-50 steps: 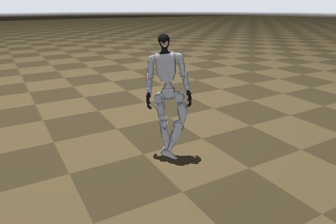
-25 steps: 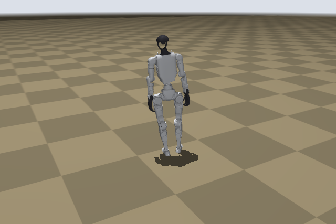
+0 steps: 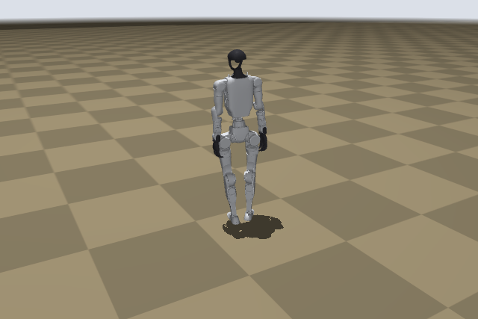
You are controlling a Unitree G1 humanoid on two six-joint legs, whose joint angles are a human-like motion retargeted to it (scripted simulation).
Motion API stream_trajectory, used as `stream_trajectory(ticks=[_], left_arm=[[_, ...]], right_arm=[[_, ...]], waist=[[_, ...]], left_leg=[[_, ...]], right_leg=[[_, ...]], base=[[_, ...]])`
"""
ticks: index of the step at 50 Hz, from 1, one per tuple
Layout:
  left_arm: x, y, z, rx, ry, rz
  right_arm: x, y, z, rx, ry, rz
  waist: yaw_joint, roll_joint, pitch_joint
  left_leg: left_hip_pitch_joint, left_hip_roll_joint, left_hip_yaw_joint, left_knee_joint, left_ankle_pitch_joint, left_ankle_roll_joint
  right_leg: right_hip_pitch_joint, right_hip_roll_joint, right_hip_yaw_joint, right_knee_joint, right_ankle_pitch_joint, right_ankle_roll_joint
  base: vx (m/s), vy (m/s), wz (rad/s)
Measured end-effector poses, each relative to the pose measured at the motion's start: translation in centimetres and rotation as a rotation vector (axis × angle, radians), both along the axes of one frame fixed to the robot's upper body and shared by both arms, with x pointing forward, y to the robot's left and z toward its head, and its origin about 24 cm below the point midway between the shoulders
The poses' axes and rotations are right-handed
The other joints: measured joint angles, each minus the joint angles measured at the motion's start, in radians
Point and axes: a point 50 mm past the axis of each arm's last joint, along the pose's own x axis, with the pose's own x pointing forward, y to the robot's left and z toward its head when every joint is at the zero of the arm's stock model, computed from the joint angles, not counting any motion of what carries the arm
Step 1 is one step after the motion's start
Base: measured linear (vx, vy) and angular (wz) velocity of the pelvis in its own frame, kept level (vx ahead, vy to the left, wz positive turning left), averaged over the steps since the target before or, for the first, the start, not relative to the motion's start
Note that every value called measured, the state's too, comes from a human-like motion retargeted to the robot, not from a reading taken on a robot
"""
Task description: Upper body actions
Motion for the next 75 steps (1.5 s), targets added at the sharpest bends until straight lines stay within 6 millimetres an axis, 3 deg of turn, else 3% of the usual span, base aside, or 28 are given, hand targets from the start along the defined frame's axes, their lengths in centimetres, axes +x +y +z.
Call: stream_trajectory(ticks=[15,22,25,27,33,35,37,40,45,47,51,52,55,57,63,67,70,75], left_arm=[[1.7,0.5,0.0,0.001,-0.050,-0.013],[4.7,0.5,0.2,0.020,-0.151,-0.091],[6.4,0.0,0.4,0.019,-0.199,-0.144],[6.7,-0.4,0.4,0.018,-0.214,-0.162],[4.9,-0.9,0.1,0.005,-0.163,-0.153],[4.3,-0.7,0.1,0.008,-0.130,-0.142],[3.6,-0.2,0.1,0.016,-0.097,-0.113],[1.8,0.5,0.1,0.033,-0.039,-0.045],[-2.1,1.2,0.3,0.052,0.095,0.096],[-2.9,1.4,0.4,0.068,0.122,0.132],[-3.6,2.0,0.6,0.076,0.140,0.129],[-3.6,2.1,0.6,0.075,0.142,0.119],[-2.7,2.7,0.6,0.085,0.123,0.089],[-1.6,2.9,0.5,0.094,0.084,0.082],[1.0,2.7,0.3,0.059,-0.021,0.048],[2.0,1.8,0.2,0.037,-0.061,0.066],[2.3,1.2,0.1,0.003,-0.074,0.051],[3.4,1.3,0.2,-0.010,-0.103,-0.047]], right_arm=[[-0.1,0.1,0.0,0.003,0.011,-0.017],[-0.9,0.0,0.1,-0.006,0.045,-0.070],[-1.8,0.1,0.2,-0.007,0.068,-0.113],[-3.0,0.1,0.3,-0.011,0.104,-0.140],[-6.5,-0.2,1.0,-0.063,0.225,-0.168],[-7.1,-0.5,1.1,-0.076,0.241,-0.157],[-7.3,-0.9,1.2,-0.083,0.250,-0.131],[-7.5,-1.6,1.4,-0.101,0.265,-0.082],[-6.8,-3.5,1.5,-0.158,0.242,-0.051],[-5.5,-4.1,1.3,-0.186,0.184,-0.069],[-3.1,-4.7,1.0,-0.203,0.081,-0.066],[-2.7,-4.6,0.9,-0.201,0.066,-0.060],[-1.2,-3.9,0.6,-0.168,0.024,-0.061],[-0.3,-3.0,0.4,-0.124,-0.001,-0.052],[0.5,-1.2,0.0,-0.036,-0.021,0.087],[-0.4,-0.6,0.0,-0.014,0.017,0.180],[-1.6,-0.6,0.0,-0.009,0.061,0.217],[-3.0,-0.5,0.1,-0.039,0.074,0.221]], waist=[[-0.026,0.022,-0.004],[0.040,0.027,0.053],[0.061,0.018,0.087],[0.077,0.001,0.090],[0.060,-0.020,0.049],[0.048,-0.023,0.041],[0.051,-0.022,0.036],[0.103,-0.015,0.025],[0.163,-0.008,-0.006],[0.159,0.019,-0.002],[0.122,0.110,-0.012],[0.115,0.125,-0.014],[0.093,0.117,0.009],[0.066,0.104,0.029],[0.023,0.050,0.068],[0.048,-0.001,0.098],[0.075,-0.009,0.082],[0.079,-0.016,0.065]], left_leg=[[-0.007,0.021,-0.001,0.016,-0.013,-0.030],[-0.077,0.003,-0.060,0.067,0.021,-0.051],[-0.099,-0.026,-0.077,0.066,0.048,-0.032],[-0.095,0.004,0.125,0.052,0.004,0.011],[-0.062,0.118,0.581,0.068,-0.066,-0.019],[-0.049,0.141,0.690,0.084,-0.053,-0.014],[-0.048,0.143,0.699,0.083,-0.024,-0.023],[-0.054,0.124,0.618,0.044,0.032,-0.069],[-0.069,0.067,0.485,0.013,0.019,-0.013],[-0.062,0.074,0.431,0.012,0.014,-0.004],[-0.043,0.141,0.354,0.018,0.014,0.007],[-0.042,0.153,0.330,0.020,0.016,0.009],[-0.033,0.123,0.256,0.014,0.033,0.026],[-0.033,0.095,0.181,0.015,0.045,0.038],[-0.020,0.009,0.009,0.028,0.069,0.054],[0.024,-0.063,-0.062,0.015,0.089,0.065],[0.023,-0.076,-0.102,0.012,0.102,0.066],[0.007,-0.086,-0.127,0.017,0.112,0.072]], right_leg=[[0.008,0.033,-0.007,-0.011,0.014,-0.035],[0.022,0.030,-0.091,-0.031,0.016,-0.066],[0.050,0.009,-0.195,-0.051,-0.003,-0.059],[0.066,-0.017,-0.274,-0.062,-0.011,-0.048],[0.102,-0.059,-0.482,-0.070,-0.054,-0.002],[0.117,-0.065,-0.542,-0.067,-0.066,0.017],[0.137,-0.061,-0.595,-0.064,-0.073,0.036],[0.169,-0.039,-0.645,-0.054,-0.078,0.063],[0.217,-0.043,-0.699,-0.006,-0.020,0.060],[0.244,-0.040,-0.730,0.041,0.041,0.023],[0.252,-0.040,-0.705,0.232,0.106,-0.127],[0.235,-0.057,-0.671,0.302,0.094,-0.141],[0.087,-0.134,-0.403,0.534,0.009,-0.051],[0.003,-0.098,-0.239,0.549,-0.029,-0.004],[-0.052,-0.028,-0.064,0.277,-0.089,-0.040],[-0.070,-0.001,0.147,0.177,-0.013,-0.043],[-0.014,-0.057,-0.084,0.168,-0.048,-0.025],[0.010,-0.050,-0.104,0.122,-0.033,-0.010]], base=[[-0.05,-0.03,0.02],[-0.19,-0.09,0.55],[-0.12,-0.05,1.81],[0.08,0.04,2.08],[0.32,0.02,2.68],[0.39,-0.06,2.63],[0.48,-0.08,2.09],[0.65,-0.07,1.29],[0.62,-0.06,0.96],[0.50,-0.08,1.30],[0.56,-0.11,1.53],[0.42,-0.14,1.39],[0.31,-0.21,1.64],[0.19,-0.29,1.86],[0.22,-0.25,1.59],[0.18,-0.11,1.05],[0.13,-0.08,0.65],[-0.01,-0.08,0.43]])
